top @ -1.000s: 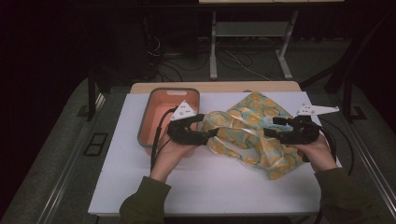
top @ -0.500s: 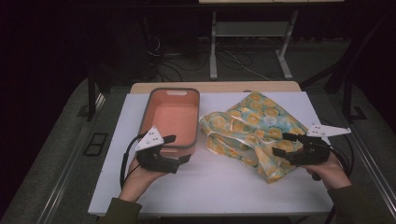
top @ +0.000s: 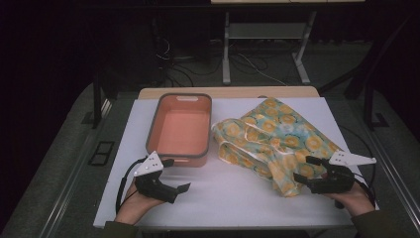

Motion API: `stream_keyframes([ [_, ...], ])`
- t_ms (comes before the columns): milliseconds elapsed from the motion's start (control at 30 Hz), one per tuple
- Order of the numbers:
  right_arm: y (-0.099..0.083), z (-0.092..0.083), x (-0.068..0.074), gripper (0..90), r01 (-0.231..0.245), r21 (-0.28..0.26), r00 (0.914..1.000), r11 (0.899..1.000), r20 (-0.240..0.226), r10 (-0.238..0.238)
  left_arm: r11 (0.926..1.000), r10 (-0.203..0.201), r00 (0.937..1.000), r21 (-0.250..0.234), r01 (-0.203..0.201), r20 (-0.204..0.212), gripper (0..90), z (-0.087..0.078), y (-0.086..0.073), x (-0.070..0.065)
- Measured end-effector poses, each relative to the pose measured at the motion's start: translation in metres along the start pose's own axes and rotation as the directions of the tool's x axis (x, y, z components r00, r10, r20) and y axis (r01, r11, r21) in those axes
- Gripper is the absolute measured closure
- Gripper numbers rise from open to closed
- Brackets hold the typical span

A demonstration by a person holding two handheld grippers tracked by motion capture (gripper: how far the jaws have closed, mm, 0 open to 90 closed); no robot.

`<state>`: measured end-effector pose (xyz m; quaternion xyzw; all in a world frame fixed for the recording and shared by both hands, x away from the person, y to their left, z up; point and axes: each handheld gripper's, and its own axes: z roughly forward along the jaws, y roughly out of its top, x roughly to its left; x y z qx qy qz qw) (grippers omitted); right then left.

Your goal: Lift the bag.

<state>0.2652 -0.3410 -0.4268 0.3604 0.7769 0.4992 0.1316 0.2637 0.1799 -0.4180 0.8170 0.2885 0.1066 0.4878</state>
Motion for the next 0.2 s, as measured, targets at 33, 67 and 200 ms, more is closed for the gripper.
stream_keyframes([
  [33, -0.0022, 0.0005, 0.0008, 14.0, -0.001, 0.01, 1.0, 1.0, -0.001, 0.001, 1.0, -0.002, 1.0, 0.003, 0.002, -0.001, 0.0, 0.0006, -0.0022, 0.0009],
  [67, -0.0039, 0.0015, 0.0014, 14.0, 0.0, 0.018, 1.0, 1.0, -0.004, 0.0, 1.0, -0.006, 1.0, 0.007, 0.006, 0.0, 0.0, 0.0008, -0.0037, 0.0018],
  [200, -0.0049, 0.0045, 0.0032, 14.0, 0.011, 0.034, 0.9999, 0.999, 0.0, -0.011, 0.9998, -0.02, 0.9998, 0.008, 0.02, -0.004, 0.0, 0.0009, -0.0052, 0.0041],
])
